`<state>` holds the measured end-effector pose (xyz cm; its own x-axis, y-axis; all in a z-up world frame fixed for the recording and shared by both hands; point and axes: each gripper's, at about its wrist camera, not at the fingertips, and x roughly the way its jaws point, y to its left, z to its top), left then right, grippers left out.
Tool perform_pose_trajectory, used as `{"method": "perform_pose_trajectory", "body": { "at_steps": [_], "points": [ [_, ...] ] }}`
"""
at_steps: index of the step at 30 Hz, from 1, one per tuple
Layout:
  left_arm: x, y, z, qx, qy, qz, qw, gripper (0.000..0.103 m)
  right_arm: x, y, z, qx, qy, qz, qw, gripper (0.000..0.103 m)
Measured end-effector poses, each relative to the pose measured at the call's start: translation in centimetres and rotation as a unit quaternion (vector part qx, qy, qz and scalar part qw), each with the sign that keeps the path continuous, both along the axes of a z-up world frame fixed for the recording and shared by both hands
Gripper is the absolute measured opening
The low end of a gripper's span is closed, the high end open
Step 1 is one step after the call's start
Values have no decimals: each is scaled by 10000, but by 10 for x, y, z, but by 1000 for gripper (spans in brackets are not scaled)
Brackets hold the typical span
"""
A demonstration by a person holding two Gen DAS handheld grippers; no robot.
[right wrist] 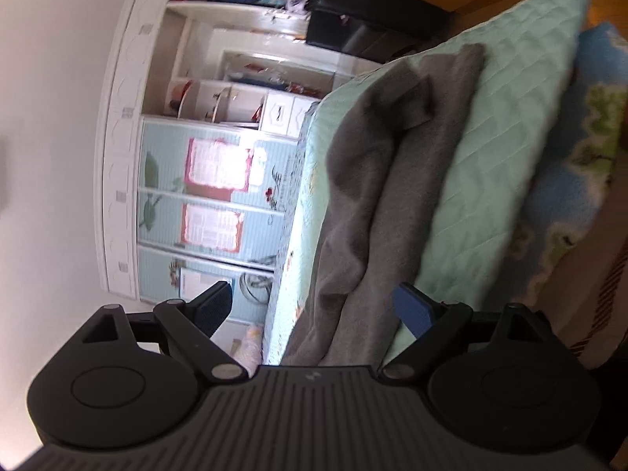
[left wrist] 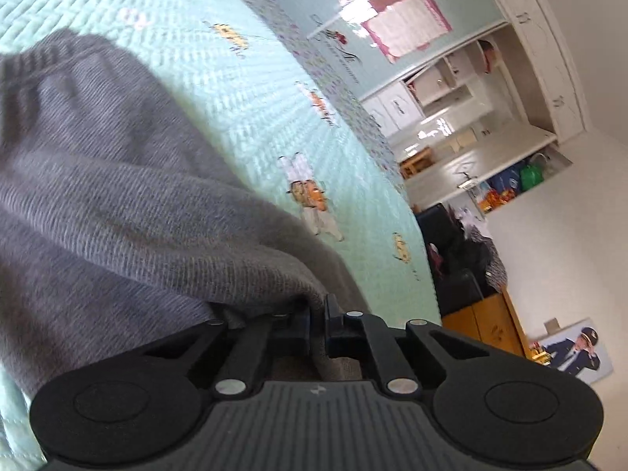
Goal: Fold clothes
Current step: 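Grasp the grey sweater's side edge with the left gripper, then grasp the sweater body with the right gripper while the left gripper holds its edge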
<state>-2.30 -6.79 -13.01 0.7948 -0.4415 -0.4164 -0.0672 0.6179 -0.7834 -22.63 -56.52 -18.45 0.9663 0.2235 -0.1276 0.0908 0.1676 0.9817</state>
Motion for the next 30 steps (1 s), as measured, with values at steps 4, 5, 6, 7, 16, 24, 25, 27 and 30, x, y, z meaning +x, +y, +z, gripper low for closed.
{"method": "perform_pose_trajectory", "body": {
  "at_steps": [4, 5, 6, 7, 16, 24, 25, 27, 30],
  "points": [
    [2, 6, 11, -116, -93, -186, 9997, 5, 1, -11, -2, 258, -35, -131, 9996, 92],
    [3, 7, 13, -145, -90, -234, 9996, 5, 2, -13, -2, 322, -93, -161, 9993, 92],
    [4, 7, 15, -175, -87, -282, 9994, 5, 5, -14, -1, 335, -169, -197, 9991, 92],
    [5, 7, 17, -205, -80, -325, 9992, 5, 7, -16, 0, 348, -245, -234, 9988, 92],
    [10, 11, 13, -492, 101, -431, 9978, 5, 18, -43, 5, 74, -164, -713, 9973, 92],
    [16, 20, 19, -794, 76, -440, 9958, 4, 33, -52, 9, -692, -150, -846, 9939, 92],
    [16, 22, 21, -812, 55, -437, 9957, 4, 32, -52, 9, -782, -150, -880, 9929, 92],
    [18, 25, 23, -842, 23, -433, 9955, 4, 32, -52, 10, -892, -150, -920, 9916, 92],
    [20, 29, 24, -919, 34, -409, 9949, 4, 33, -54, 8, -1048, 51, -962, 9898, 92]
  ]
}}
